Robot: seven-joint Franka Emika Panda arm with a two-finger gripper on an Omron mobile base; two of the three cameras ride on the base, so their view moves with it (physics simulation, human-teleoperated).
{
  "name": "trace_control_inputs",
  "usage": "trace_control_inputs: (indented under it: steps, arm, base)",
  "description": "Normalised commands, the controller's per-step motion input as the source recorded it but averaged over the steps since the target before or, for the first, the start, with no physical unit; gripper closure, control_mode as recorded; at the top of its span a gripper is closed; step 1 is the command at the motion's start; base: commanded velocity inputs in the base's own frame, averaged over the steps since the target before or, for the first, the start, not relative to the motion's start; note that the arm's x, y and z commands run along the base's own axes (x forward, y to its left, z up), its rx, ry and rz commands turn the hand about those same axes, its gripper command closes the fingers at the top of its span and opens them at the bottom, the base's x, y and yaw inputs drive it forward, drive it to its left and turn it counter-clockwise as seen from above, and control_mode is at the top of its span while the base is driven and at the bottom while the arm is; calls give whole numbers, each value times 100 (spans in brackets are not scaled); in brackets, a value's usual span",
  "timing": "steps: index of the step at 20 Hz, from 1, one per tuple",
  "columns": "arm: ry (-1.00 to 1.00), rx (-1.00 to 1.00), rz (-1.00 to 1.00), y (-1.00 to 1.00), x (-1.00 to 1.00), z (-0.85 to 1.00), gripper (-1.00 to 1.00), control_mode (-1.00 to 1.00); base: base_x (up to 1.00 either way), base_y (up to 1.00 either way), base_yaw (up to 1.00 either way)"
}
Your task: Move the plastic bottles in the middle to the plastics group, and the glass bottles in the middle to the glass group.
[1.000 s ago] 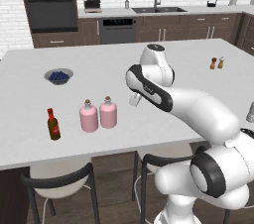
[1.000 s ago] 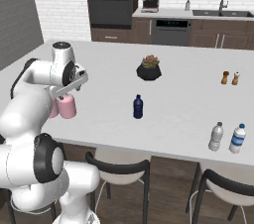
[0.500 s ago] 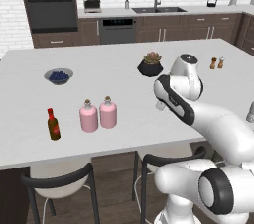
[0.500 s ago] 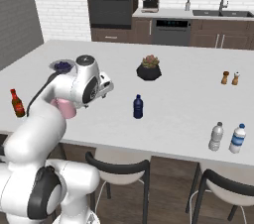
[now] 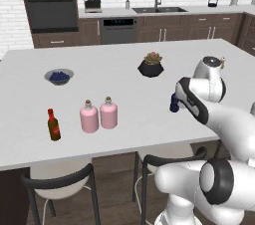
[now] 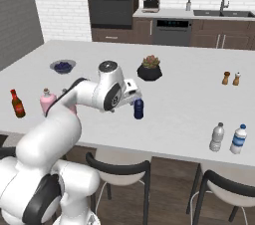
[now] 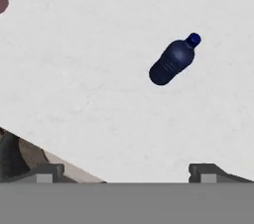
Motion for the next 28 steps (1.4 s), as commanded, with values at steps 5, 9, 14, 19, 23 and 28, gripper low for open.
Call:
trace_control_inputs:
  steps: [5, 9, 14, 19, 23, 28]
  arm:
    - [4, 0, -25, -81, 11, 1, -100, -100]
    - [0, 0, -4, -9, 39, 0, -100, -100]
    - [-3, 9, -11, -1, 49, 0, -100, -100]
    - [-5, 23, -18, 0, 46, -1, -100, -100]
    - [2, 18, -13, 0, 33, 0, -100, -100]
    - [3, 2, 0, 0, 8, -1, -100, -100]
  base:
    - [0, 0, 0]
    - [0, 0, 0]
    - [0, 0, 0]
    - [0, 0, 0]
    - [0, 0, 0]
    - [0, 0, 0]
